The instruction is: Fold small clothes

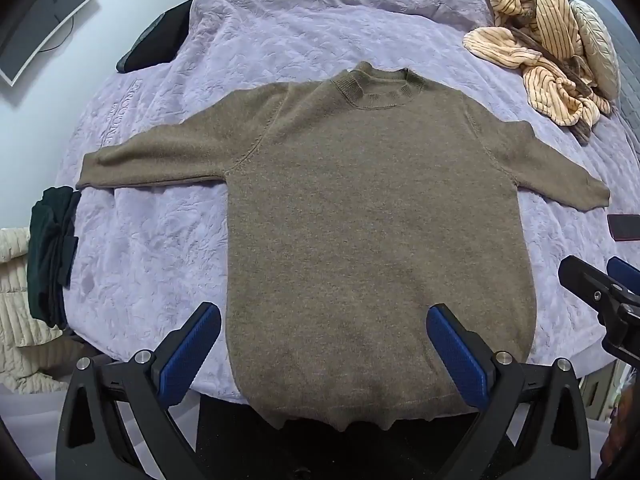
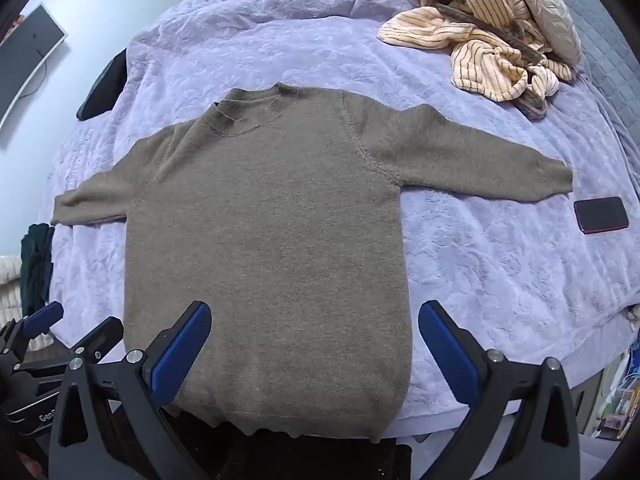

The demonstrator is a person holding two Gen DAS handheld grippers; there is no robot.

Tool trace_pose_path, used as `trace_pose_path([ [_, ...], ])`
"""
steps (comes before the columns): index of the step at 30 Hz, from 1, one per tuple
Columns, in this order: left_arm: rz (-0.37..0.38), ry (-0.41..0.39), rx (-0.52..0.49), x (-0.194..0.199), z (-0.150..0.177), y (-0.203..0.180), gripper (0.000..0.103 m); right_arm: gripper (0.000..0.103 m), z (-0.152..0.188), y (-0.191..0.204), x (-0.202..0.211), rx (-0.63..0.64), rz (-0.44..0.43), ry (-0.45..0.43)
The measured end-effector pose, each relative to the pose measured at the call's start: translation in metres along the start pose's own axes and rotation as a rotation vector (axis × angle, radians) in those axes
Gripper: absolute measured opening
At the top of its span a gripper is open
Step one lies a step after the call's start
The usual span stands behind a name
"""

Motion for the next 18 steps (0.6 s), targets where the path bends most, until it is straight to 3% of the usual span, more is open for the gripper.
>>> trace_pose_path([
  [8,-0.035,-0.029,0.002,0.005,0.002,0.009,0.103,0.103,0.001,0.001,0.004,0.027,0.005,-0.006],
  [13,0.019,-0.018,0.005,0.005,0.005,0.006,0.103,0.103,0.0,0.002,0.008,0.042,0.021,-0.013],
  [18,-0.007,-0.029,0.0,0.009,0.006,0.004,0.103,0.103,-0.003,0.007,0.01,0.058,0.02,-0.018],
])
Point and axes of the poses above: each gripper's, at about its wrist camera, not at the fingertips, and x roughly against the way its jaws point, y to its left, z to its underside, the point moved 8 cm from there along -x, roughly the way its jaws point, and after that the axes turned 9 degrees about y, right-handed, at the moved point
